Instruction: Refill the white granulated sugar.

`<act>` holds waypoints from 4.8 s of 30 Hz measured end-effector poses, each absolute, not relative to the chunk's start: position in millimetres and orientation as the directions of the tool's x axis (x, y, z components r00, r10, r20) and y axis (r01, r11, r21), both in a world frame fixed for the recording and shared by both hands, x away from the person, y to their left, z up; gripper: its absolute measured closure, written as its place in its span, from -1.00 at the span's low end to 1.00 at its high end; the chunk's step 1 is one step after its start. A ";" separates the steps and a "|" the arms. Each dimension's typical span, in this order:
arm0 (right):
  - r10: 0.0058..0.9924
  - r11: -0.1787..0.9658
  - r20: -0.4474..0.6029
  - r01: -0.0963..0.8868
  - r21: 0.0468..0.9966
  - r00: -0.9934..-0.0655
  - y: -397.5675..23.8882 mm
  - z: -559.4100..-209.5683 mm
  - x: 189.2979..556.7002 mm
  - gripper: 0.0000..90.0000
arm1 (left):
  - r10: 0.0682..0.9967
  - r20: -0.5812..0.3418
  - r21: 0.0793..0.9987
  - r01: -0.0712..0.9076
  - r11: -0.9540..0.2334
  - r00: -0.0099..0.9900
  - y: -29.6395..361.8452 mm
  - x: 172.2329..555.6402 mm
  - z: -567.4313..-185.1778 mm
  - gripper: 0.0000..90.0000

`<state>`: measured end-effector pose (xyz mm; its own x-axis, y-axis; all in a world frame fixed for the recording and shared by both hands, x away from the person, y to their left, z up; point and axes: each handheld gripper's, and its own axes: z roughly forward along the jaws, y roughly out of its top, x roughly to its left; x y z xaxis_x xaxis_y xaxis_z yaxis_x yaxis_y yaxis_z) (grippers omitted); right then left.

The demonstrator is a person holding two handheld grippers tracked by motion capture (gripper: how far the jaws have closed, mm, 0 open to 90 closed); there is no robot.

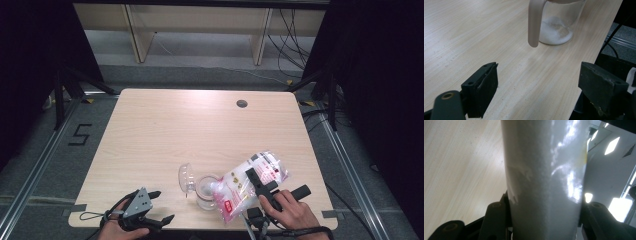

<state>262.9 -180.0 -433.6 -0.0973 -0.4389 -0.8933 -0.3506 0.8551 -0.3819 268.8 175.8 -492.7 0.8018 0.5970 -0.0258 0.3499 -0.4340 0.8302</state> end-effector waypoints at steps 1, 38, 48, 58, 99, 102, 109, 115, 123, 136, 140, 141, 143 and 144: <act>-0.438 0.856 -0.894 -0.350 -0.381 -0.098 -180.1 -433.7 262.9 0.25 | 0.598 -0.025 0.830 0.350 -0.434 0.801 175.8 268.7 -492.7 -0.65; -0.409 0.866 -0.907 -0.355 -0.353 -0.097 -184.0 -436.7 263.9 0.26 | 0.599 -0.023 0.828 0.351 -0.437 0.801 175.7 268.5 -492.8 -0.65; -0.422 0.854 -0.903 -0.370 -0.365 -0.083 -183.1 -435.8 265.2 0.26 | 0.599 -0.023 0.828 0.351 -0.437 0.801 175.6 268.4 -492.7 -0.65; -0.407 0.867 -0.908 -0.357 -0.349 -0.100 -183.4 -436.9 263.8 0.26 | 0.598 -0.022 0.831 0.348 -0.434 0.801 175.4 268.5 -493.2 -0.65; -0.407 0.864 -0.908 -0.364 -0.347 -0.102 -183.8 -436.7 264.6 0.28 | 0.601 -0.024 0.829 0.351 -0.434 0.799 175.5 268.4 -493.0 -0.65; -0.404 0.865 -0.909 -0.365 -0.344 -0.099 -184.1 -436.9 264.7 0.28 | 0.600 -0.024 0.829 0.352 -0.436 0.800 175.8 268.5 -492.8 -0.65; -0.405 0.865 -0.909 -0.364 -0.346 -0.098 -183.9 -436.8 264.6 0.29 | 0.600 -0.021 0.828 0.350 -0.438 0.800 175.6 268.4 -493.0 -0.65; -0.410 0.863 -0.907 -0.362 -0.351 -0.097 -183.4 -436.4 264.2 0.29 | 0.599 -0.022 0.828 0.350 -0.438 0.801 175.7 268.4 -492.7 -0.65; -0.414 0.861 -0.905 -0.363 -0.355 -0.096 -182.9 -436.0 264.3 0.29 | 0.598 -0.022 0.828 0.350 -0.438 0.801 175.7 268.5 -492.8 -0.65; -0.402 0.870 -0.910 -0.353 -0.346 -0.099 -184.0 -436.4 263.5 0.29 | 0.598 -0.022 0.828 0.350 -0.438 0.801 175.7 268.5 -492.7 -0.65; -0.411 0.864 -0.906 -0.360 -0.352 -0.099 -183.7 -435.9 264.2 0.29 | 0.597 -0.025 0.830 0.349 -0.434 0.802 175.7 268.7 -492.8 -0.65; -0.412 0.863 -0.906 -0.361 -0.354 -0.098 -183.6 -435.8 264.4 0.30 | 0.597 -0.024 0.830 0.349 -0.436 0.802 175.8 268.8 -492.8 -0.65; -0.408 0.865 -0.907 -0.360 -0.349 -0.101 -183.9 -436.0 264.4 0.30 | 0.599 -0.023 0.828 0.351 -0.437 0.801 175.7 268.5 -492.7 -0.65; -0.412 0.863 -0.906 -0.361 -0.353 -0.099 -183.8 -435.8 264.6 0.30 | 0.596 -0.024 0.829 0.349 -0.436 0.802 175.7 268.7 -492.9 -0.65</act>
